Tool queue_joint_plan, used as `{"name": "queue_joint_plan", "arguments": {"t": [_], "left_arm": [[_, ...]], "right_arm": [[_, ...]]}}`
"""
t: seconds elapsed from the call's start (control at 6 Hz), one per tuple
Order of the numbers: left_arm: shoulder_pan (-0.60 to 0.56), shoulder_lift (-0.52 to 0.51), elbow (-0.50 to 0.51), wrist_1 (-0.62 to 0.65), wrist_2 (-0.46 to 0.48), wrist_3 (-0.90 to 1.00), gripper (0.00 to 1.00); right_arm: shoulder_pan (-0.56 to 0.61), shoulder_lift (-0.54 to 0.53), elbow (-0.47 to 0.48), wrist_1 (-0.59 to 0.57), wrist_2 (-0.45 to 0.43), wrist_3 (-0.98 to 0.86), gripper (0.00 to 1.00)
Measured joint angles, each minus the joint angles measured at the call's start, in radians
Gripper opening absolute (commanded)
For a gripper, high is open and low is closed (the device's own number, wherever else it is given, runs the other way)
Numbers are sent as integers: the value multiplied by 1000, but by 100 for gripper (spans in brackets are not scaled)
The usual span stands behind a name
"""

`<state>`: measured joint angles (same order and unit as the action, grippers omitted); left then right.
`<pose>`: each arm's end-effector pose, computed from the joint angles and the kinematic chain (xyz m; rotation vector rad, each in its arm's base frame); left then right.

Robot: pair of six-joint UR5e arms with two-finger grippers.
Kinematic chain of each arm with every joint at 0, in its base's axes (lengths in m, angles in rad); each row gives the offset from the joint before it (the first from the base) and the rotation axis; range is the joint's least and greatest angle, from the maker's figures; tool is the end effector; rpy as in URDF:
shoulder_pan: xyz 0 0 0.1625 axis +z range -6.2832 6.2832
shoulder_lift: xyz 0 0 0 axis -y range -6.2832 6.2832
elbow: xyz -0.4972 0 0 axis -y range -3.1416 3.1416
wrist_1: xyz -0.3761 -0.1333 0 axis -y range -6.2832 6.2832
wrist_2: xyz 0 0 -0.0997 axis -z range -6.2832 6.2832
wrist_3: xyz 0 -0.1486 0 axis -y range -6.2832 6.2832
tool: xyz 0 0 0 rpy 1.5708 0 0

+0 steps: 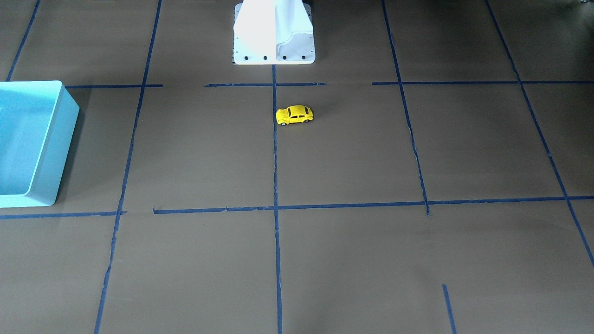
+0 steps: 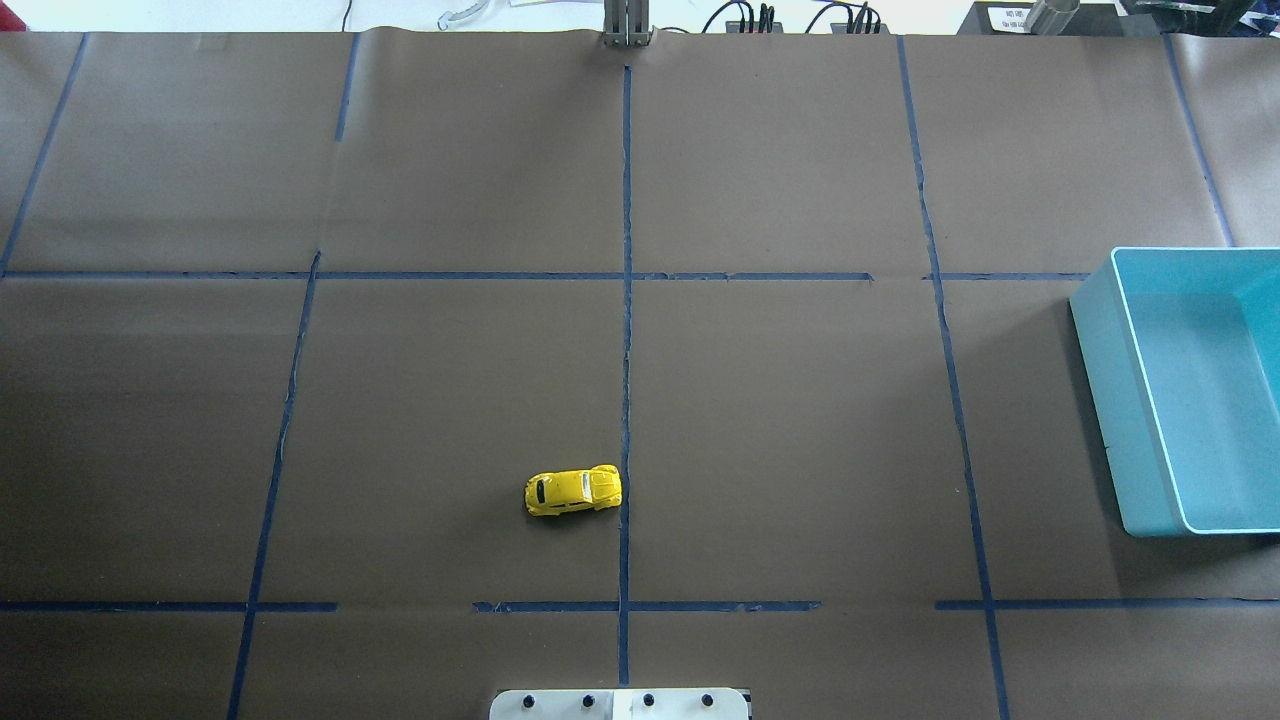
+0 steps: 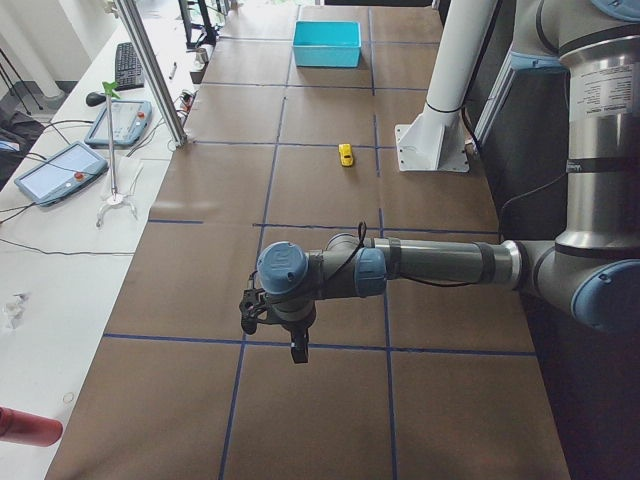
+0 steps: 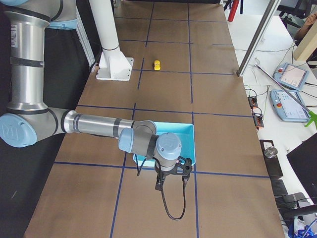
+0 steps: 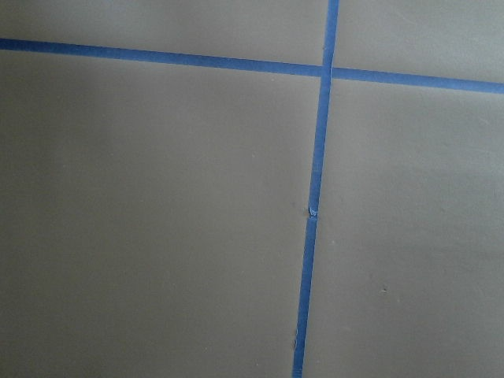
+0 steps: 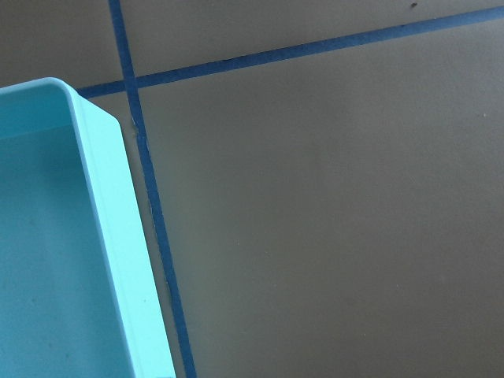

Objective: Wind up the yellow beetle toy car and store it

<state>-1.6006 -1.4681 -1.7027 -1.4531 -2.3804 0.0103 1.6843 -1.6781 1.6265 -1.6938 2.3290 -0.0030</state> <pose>-0.0381 -0.4143 0.7570 -0.0674 0.8106 -0.0542 0.0764 -0.3957 0.7998 -0.1220 -0.7655 0.1711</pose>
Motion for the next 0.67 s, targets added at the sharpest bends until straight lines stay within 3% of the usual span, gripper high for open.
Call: {"name": "queue_joint_plan", "arguments": {"t": [0.33,0.67], "left_arm": [[30,-12,2,-122,-1,4,100],[144,-24,-22,-249,-3,2,100]], "right_arm": [[0,-1,-1,-2,11,0,100],[0,-1,-3,-3,20,0,100]]}}
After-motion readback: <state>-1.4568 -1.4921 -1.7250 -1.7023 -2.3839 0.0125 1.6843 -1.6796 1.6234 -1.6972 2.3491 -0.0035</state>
